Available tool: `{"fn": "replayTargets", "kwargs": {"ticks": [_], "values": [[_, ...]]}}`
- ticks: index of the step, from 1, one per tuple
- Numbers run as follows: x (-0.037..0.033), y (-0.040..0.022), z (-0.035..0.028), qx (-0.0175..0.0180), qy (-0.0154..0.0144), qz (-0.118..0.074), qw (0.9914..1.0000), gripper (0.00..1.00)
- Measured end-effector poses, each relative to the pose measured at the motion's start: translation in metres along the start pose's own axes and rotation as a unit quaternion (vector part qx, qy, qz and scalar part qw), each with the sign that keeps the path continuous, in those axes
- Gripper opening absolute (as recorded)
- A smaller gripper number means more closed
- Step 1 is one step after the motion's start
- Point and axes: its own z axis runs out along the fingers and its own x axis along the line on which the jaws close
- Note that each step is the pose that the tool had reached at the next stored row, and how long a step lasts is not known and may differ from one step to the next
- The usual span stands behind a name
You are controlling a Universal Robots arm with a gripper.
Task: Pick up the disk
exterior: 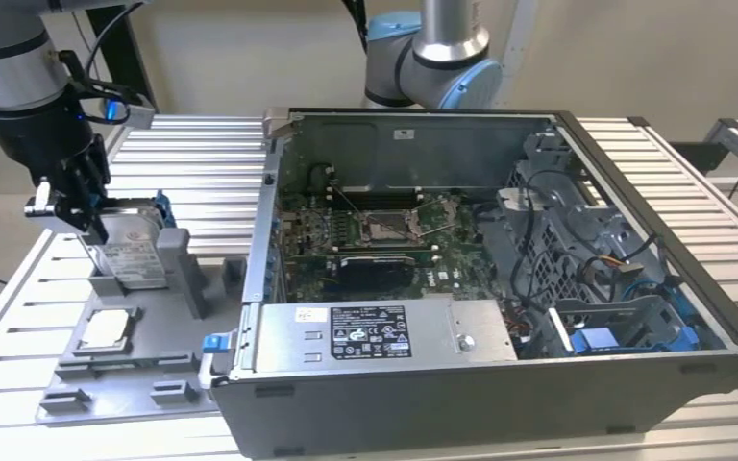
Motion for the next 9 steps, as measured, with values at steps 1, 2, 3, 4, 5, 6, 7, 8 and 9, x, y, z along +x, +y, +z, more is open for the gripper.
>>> {"fn": "replayTargets", "kwargs": {"ticks": [1, 2, 3, 4, 5, 6, 7, 8, 9], "values": [[0.0000, 0.0000, 0.0000, -0.0002, 0.0000, 0.000, 1.00000, 0.00], [0.0001, 0.0000, 0.0000, -0.0002, 0.0000, 0.000, 1.00000, 0.00], [0.0000, 0.0000, -0.0001, -0.0004, 0.0000, 0.000, 1.00000, 0.00], [0.0001, -0.0001, -0.0001, -0.0005, -0.0002, 0.000, 1.00000, 0.00], [0.0005, -0.0001, -0.0002, -0.0005, -0.0017, 0.000, 1.00000, 0.00], [0.0008, -0.0001, -0.0001, -0.0003, -0.0036, 0.000, 0.99999, 0.00], [0.0007, -0.0001, -0.0002, -0.0003, -0.0039, 0.000, 0.99999, 0.00], [0.0007, -0.0001, -0.0001, -0.0003, -0.0039, 0.000, 0.99999, 0.00], [0.0007, -0.0001, -0.0001, -0.0003, -0.0039, 0.000, 0.99999, 0.00]]}}
